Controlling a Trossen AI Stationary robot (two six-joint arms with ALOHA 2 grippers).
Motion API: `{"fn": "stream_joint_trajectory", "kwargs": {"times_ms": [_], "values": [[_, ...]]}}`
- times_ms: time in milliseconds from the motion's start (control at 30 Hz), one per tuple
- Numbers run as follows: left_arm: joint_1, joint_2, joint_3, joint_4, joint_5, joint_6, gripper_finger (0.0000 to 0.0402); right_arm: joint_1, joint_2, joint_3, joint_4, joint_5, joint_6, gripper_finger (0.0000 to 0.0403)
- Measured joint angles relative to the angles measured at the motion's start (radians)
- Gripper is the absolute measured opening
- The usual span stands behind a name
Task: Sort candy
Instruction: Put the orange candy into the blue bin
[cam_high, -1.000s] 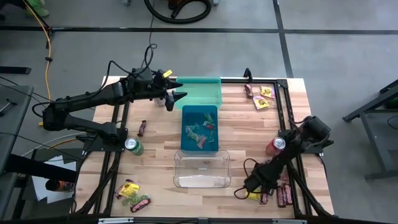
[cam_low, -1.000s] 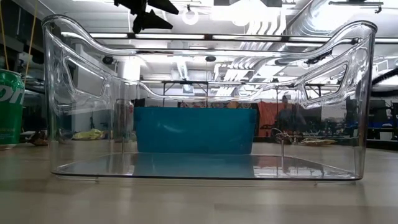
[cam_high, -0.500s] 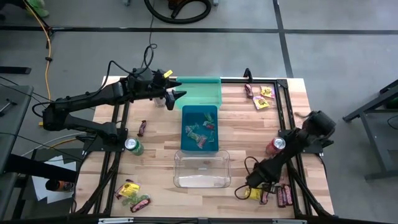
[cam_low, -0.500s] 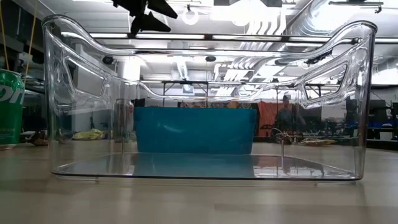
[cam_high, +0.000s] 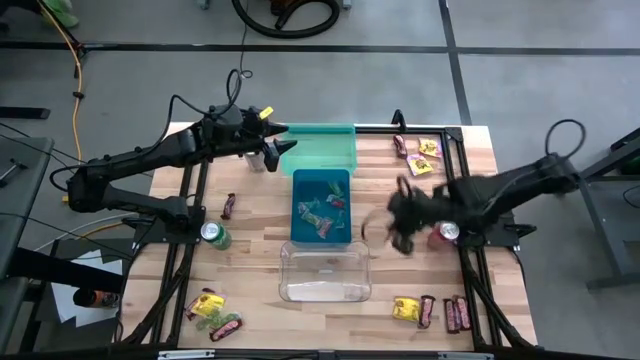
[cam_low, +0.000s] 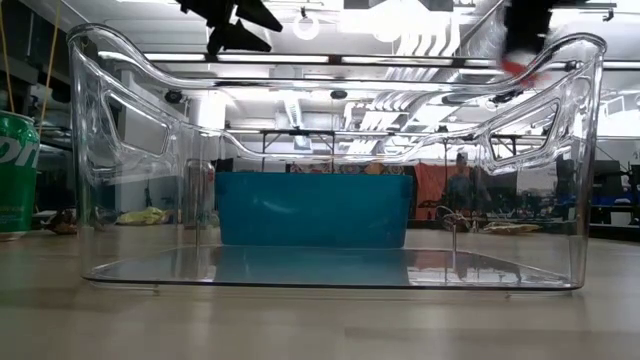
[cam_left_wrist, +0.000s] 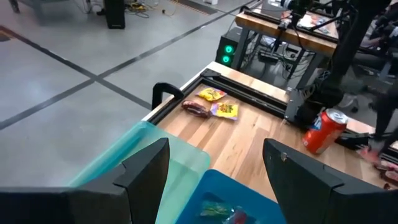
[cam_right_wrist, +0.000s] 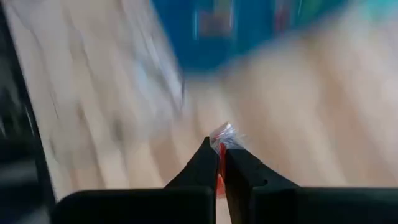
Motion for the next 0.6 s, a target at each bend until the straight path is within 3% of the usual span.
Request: {"fn": "stream_joint_trajectory", "kwargs": {"times_ms": [200, 333, 433, 600], "values": [[-0.002, 0.000, 0.000, 0.002, 0.047, -0.029, 0.0246, -0.228, 0.040, 0.013, 0.410, -0.025, -0.383, 0.0001], [-0.002, -0.002, 0.000, 0.009, 0.122, -0.081, 0.0246, -0.329, 0.156, 0.013, 0.653, -0.152, -0.493, 0.0001], [-0.004, -0.006, 0.000, 0.024, 0.162, -0.115, 0.0246, -0.356, 0.260, 0.013, 0.736, -0.212, -0.518, 0.0001], [-0.016, -0.023, 0.000, 0.025, 0.178, -0.149, 0.0246, -0.364, 0.399, 0.012, 0.764, -0.205, -0.554, 0.0008]]}}
